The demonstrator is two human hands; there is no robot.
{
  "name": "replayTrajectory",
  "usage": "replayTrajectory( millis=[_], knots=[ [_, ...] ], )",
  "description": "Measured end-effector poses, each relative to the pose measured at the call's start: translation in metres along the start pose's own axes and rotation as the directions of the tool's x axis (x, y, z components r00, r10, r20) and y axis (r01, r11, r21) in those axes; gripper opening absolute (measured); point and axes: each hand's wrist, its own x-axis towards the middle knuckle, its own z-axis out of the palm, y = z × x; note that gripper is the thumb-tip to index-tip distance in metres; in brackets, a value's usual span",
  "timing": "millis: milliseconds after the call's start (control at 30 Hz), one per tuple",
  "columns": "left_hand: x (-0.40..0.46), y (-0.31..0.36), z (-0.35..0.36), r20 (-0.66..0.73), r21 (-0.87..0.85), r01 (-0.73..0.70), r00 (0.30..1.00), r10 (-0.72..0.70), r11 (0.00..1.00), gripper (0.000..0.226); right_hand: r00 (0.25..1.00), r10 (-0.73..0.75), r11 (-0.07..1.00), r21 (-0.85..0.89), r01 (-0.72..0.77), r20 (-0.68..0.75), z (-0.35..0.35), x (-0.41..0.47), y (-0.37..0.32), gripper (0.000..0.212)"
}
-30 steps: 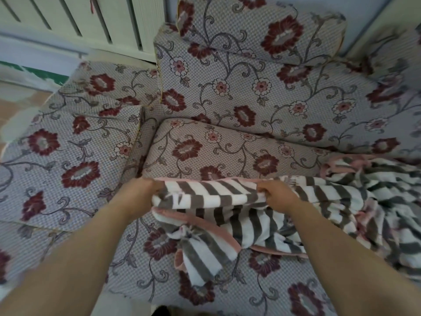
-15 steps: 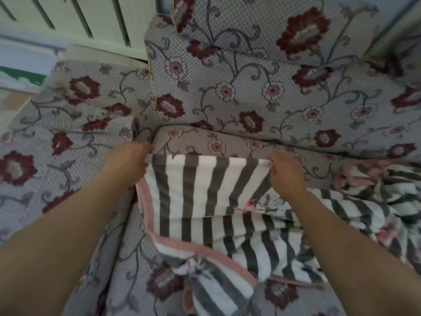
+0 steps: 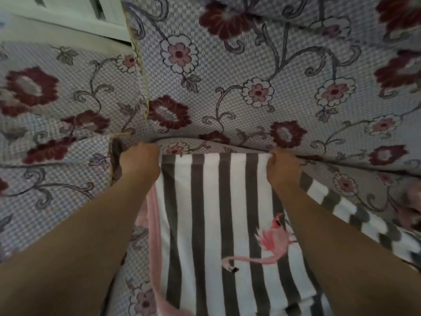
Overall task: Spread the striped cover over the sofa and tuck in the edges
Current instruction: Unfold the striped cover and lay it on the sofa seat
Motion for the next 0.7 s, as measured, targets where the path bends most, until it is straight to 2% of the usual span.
replayTrajectory(
  millis=[200, 367, 433, 500, 567, 633, 700],
  knots=[
    [0.066, -0.002, -0.003, -0.125, 0.024, 0.002, 0.992, 0.001, 1.000, 0.025, 0.992, 0.045, 0.990, 0.135, -0.029, -0.116, 0.025, 0.041, -0.015, 0.019],
    [0.099, 0.012, 0.000, -0.091, 0.063, -0.022, 0.995, 0.028, 0.998, 0.022, 0.993, 0.043, 0.982, 0.187, -0.022, -0.108, 0.045, 0.051, -0.016, 0.017],
    [0.104, 0.012, 0.008, -0.129, 0.050, -0.021, 0.991, 0.027, 0.999, 0.022, 0.993, 0.030, 0.974, 0.227, -0.003, -0.116, 0.052, 0.055, -0.016, 0.016],
    [0.101, 0.014, 0.018, -0.195, -0.052, -0.029, 0.981, 0.018, 0.998, 0.027, 0.997, -0.020, 0.966, 0.256, 0.039, -0.076, 0.058, 0.058, -0.014, 0.017],
    [0.090, 0.020, 0.029, -0.196, -0.196, -0.038, 0.981, -0.001, 0.980, 0.032, 0.997, -0.078, 0.952, 0.300, 0.068, 0.023, 0.066, 0.052, -0.012, 0.023],
    [0.079, 0.026, 0.041, -0.114, -0.235, -0.038, 0.993, 0.011, 0.971, 0.031, 0.987, -0.114, 0.952, 0.298, 0.076, 0.111, 0.073, 0.049, -0.011, 0.022],
    [0.073, 0.028, 0.051, 0.053, -0.188, -0.010, 0.998, 0.020, 0.982, 0.037, 0.963, -0.132, 0.974, 0.212, 0.081, 0.237, 0.076, 0.052, -0.011, 0.021]
  ],
)
